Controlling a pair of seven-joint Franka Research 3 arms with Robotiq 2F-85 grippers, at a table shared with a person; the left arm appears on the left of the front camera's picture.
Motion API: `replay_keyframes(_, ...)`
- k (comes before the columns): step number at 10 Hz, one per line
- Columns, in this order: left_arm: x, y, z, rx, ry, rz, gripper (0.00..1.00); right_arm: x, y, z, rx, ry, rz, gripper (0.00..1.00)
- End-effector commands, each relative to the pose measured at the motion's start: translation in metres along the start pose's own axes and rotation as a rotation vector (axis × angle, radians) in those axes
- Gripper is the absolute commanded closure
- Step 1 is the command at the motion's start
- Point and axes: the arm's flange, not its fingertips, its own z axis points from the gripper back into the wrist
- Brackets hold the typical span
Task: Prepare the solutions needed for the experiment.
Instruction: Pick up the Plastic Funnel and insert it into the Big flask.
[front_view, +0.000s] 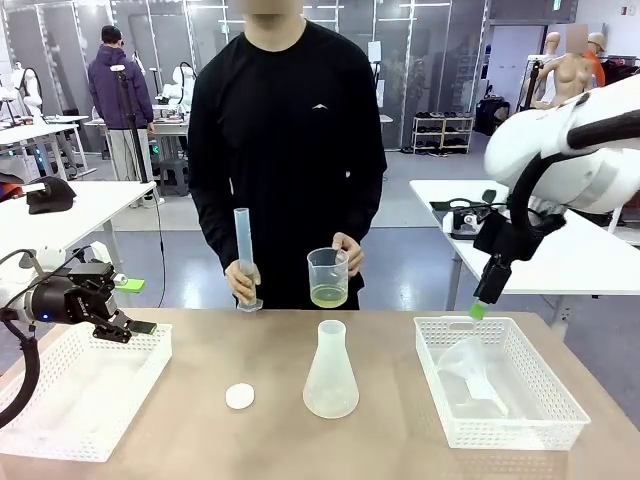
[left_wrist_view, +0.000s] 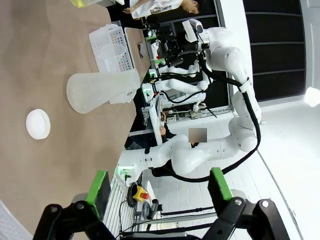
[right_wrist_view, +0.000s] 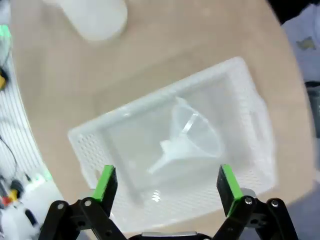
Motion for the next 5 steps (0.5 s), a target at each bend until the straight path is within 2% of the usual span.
replay_keyframes(1,0.0004,-0.0010,-0.0006,0.003,0.004,-0.011,0.00,0.0103,-0.0121,-0.0081,-0.069,0.051,0.256,0.00)
replay_keyframes(2,0.0004,-0.0010,-0.0006,0.003,0.004,-0.011,0.00,0.0160,-0.0154,-0.0125,-0.003,0.080,0.296,0.00)
replay_keyframes(4,0.0004,-0.0010,-0.0006,0.003,0.004,-0.011,0.00,0.0200,-0.0148,-0.0171,0.037,0.101,0.304,0.00)
replay_keyframes(5,0.0004,-0.0010,-0.0006,0.003,0.004,-0.011,0.00,0.0194,-0.0081,-0.0137,-0.016,0.090,0.283,0.00)
